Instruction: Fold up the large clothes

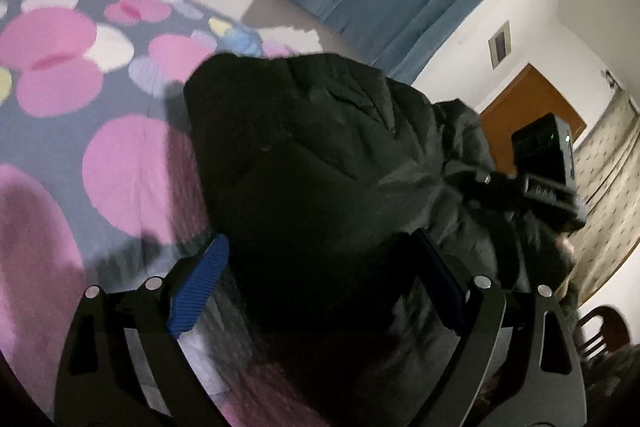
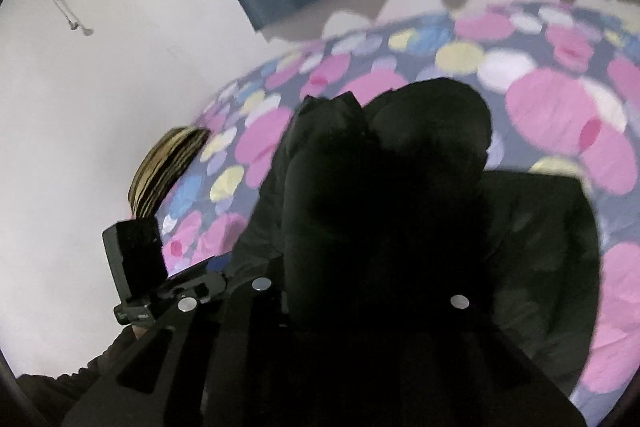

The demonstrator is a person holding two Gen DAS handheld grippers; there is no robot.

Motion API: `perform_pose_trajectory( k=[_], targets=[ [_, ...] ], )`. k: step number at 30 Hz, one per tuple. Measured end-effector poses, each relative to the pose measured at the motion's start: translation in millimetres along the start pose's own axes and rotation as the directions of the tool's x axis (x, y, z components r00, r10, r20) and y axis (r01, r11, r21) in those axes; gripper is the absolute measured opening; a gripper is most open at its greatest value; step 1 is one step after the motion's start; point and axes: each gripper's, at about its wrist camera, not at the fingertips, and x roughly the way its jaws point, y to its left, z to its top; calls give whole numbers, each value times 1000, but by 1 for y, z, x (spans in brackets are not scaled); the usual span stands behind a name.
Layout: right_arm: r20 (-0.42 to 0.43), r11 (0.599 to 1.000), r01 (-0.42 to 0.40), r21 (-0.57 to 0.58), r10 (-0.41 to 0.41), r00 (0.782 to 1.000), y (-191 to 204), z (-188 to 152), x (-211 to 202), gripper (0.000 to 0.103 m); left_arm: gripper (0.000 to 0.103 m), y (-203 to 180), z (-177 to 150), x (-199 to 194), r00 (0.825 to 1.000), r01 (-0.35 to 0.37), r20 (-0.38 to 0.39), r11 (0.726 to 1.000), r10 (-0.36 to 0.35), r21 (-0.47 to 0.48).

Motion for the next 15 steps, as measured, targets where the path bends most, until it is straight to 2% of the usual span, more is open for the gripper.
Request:
perform_pose_trajectory(
  k=[3, 8, 12, 15],
  targets=[
    [35, 999, 10, 37, -11, 999, -20, -2, -18, 17, 91, -11, -1, 4, 1000, 22, -17, 1000, -22, 21],
    [61, 989, 37, 144, -46, 997, -75, -18, -42, 17, 91, -39, 5, 26, 997, 70, -49, 995, -66, 77],
    [55, 972, 38, 231, -52, 997, -120, -34, -46, 17, 91, -65, 9, 52, 991, 103, -92, 987, -93, 120],
    [55, 956, 10, 294, -28, 998, -151, -46, -46, 17, 91, -81, 8, 74, 987, 110, -135, 985, -92, 135]
  ],
)
